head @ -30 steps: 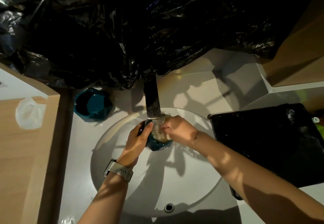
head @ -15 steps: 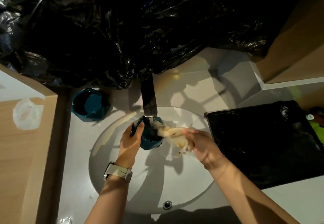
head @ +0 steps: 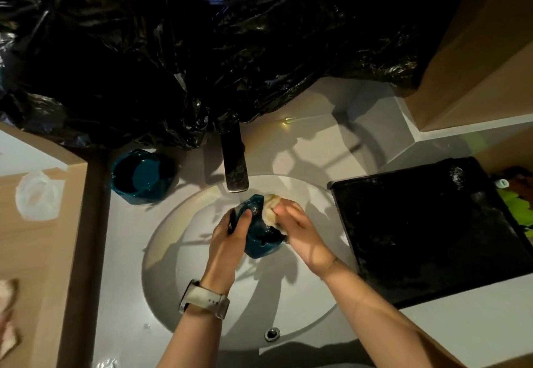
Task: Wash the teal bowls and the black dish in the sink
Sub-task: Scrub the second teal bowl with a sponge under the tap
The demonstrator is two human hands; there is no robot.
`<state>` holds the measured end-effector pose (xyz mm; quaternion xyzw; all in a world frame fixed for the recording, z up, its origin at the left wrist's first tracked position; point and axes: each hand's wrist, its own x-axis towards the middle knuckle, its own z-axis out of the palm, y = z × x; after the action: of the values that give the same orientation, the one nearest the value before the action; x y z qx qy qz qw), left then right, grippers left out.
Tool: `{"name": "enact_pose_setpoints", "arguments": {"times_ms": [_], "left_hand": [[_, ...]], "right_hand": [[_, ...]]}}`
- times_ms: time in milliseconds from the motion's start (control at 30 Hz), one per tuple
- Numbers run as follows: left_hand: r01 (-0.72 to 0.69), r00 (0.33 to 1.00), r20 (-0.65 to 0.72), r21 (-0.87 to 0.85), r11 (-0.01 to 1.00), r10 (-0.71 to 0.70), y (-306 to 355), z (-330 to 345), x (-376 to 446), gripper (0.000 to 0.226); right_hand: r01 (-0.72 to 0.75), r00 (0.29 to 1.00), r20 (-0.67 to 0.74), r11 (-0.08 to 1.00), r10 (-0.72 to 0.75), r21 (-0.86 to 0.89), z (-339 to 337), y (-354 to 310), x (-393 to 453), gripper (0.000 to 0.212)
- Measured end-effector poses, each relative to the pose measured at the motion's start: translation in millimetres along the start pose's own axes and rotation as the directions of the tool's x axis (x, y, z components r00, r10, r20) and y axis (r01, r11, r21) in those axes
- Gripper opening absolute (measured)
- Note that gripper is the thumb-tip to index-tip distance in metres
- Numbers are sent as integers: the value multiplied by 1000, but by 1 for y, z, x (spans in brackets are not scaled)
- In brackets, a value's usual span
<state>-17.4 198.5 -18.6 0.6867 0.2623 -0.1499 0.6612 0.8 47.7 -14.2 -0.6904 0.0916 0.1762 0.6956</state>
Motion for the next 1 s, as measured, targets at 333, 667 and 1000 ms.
{"name": "enact_pose_setpoints", "arguments": {"times_ms": [333,667,1000], "left_hand": [[-53,997,67,57,997,49,13,6,25,29],[29,969,245,15,999,-32,14,13,34,22],[-5,958,287,-1,1000,5,18,20,51,25]], "right_hand": [[-218,976,-44,947,214,-235,-16,22,25,69],[-276,953,84,947,292,-163,-35,10,45,65],[-230,972,-91,957,216,-179,-31,26,50,69]]}}
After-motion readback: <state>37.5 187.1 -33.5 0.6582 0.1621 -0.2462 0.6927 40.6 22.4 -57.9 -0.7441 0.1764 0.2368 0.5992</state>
